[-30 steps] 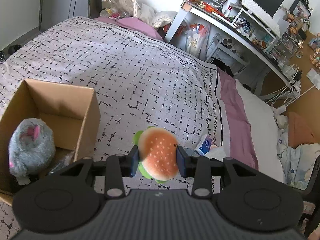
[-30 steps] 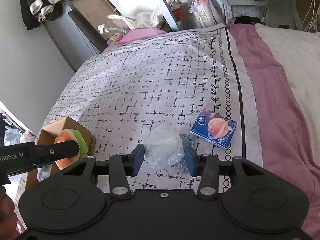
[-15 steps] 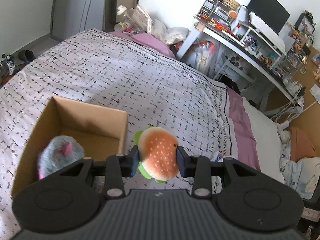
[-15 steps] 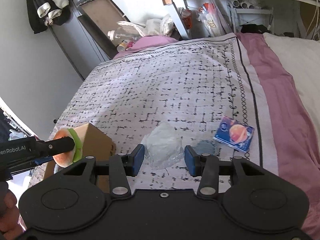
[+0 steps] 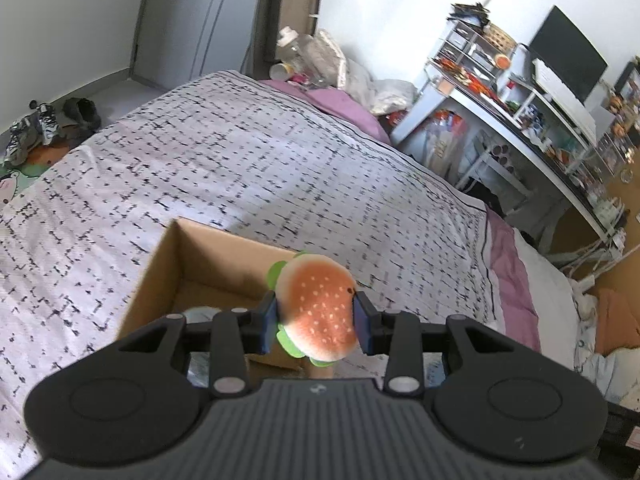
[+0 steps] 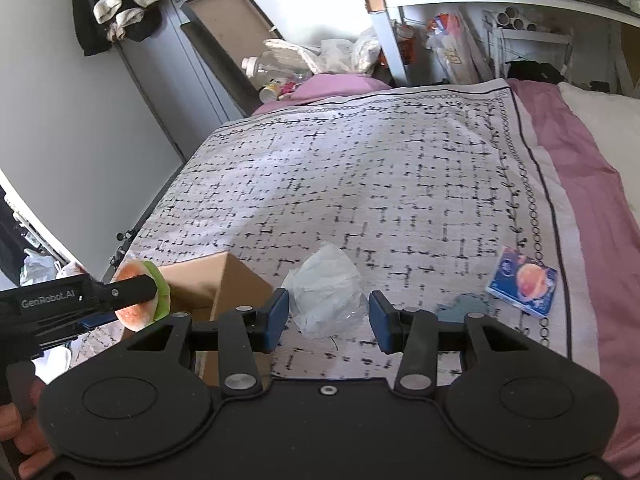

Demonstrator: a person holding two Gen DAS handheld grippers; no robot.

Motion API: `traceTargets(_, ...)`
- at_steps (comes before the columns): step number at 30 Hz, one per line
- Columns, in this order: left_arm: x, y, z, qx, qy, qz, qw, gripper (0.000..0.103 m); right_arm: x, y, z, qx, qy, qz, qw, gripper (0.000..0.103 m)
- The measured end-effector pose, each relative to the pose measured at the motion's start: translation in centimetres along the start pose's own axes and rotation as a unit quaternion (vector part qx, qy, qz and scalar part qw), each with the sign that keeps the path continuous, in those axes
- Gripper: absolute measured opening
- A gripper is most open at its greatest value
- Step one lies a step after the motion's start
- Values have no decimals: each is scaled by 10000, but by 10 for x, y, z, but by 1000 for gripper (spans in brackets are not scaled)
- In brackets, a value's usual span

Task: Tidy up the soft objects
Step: 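Carry the burger toy with the left gripper while the right gripper carries the bag to the box, then open the left gripper over the box while the right gripper releases the bag inside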

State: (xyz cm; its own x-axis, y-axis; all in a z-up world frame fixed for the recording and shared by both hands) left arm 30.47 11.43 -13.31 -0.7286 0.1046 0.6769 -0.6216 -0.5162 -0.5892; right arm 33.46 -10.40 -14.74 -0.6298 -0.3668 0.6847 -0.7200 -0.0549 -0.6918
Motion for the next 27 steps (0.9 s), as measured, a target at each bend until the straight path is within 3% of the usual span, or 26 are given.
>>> traceTargets(15, -19, -27, -57, 438, -69, 54, 9990, 39, -24, -11, -60, 405, 27, -102, 9991, 43)
traceTargets(21, -26, -30, -67, 471, -96, -64, 9988, 50, -35, -14, -82, 502, -12, -133, 9987, 43)
traceTargets(27, -22, -32, -78, 529, -77, -66, 9985, 53, -42, -18, -101, 527, -59, -147, 9985, 44)
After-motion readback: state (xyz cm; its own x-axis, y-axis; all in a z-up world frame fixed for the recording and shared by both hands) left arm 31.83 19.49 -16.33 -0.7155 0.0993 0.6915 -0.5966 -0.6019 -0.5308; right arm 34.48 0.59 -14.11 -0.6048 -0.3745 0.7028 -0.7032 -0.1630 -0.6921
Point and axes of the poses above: each gripper's, at about its wrist camera, not at the fingertips, and x roughly against the way its jaws point, z to its right, y to its underside, the point moved 6 cm from there along -x, roughly the way its jaws point, and after that the axes turned 6 degrees about x, right-handed, at the moved point
